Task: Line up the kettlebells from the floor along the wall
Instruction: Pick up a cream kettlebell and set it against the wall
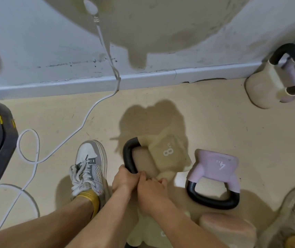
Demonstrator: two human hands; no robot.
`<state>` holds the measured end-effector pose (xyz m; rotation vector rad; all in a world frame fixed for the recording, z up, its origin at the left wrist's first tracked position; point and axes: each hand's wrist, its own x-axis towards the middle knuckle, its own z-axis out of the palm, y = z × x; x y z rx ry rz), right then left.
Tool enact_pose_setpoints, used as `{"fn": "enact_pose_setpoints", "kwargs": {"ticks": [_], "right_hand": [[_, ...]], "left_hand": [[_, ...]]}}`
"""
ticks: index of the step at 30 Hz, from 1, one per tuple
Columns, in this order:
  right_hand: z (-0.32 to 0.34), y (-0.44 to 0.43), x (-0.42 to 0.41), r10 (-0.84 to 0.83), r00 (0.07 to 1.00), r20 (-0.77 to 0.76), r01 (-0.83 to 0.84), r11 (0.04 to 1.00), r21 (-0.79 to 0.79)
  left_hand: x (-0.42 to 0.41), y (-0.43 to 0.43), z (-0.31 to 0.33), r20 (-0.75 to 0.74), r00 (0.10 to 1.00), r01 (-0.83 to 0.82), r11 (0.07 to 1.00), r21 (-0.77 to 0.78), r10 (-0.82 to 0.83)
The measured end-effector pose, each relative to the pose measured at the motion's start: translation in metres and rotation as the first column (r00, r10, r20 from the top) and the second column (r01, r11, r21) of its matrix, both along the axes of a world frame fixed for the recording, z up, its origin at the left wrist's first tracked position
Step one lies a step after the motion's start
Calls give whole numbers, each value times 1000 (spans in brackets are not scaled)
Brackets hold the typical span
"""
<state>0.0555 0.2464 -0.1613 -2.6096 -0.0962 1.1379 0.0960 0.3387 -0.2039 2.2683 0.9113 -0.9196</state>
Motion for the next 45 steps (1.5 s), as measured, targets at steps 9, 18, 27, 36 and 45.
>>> {"fn": "enact_pose_setpoints", "kwargs": {"ticks": [9,18,27,36,45], "right_hand": [[18,-26,9,15,986,164,-31,995,95],[64,-42,55,-375,926,34,313,817,484],[108,-91,110,-715,565,-412,688,132,714],[103,-109,140,-860,341,-379,751,7,661],[111,-223,140,-872,319,-371,726,-27,688]], "left_hand": [[-17,-19,34,126,990,-63,998,20,60],[62,-24,123,218,916,364,926,-96,-337],[101,-96,151,320,907,-25,792,-610,275],[133,-147,154,-69,917,-279,507,-815,393],[147,-257,149,-21,975,-143,559,-816,220]]}}
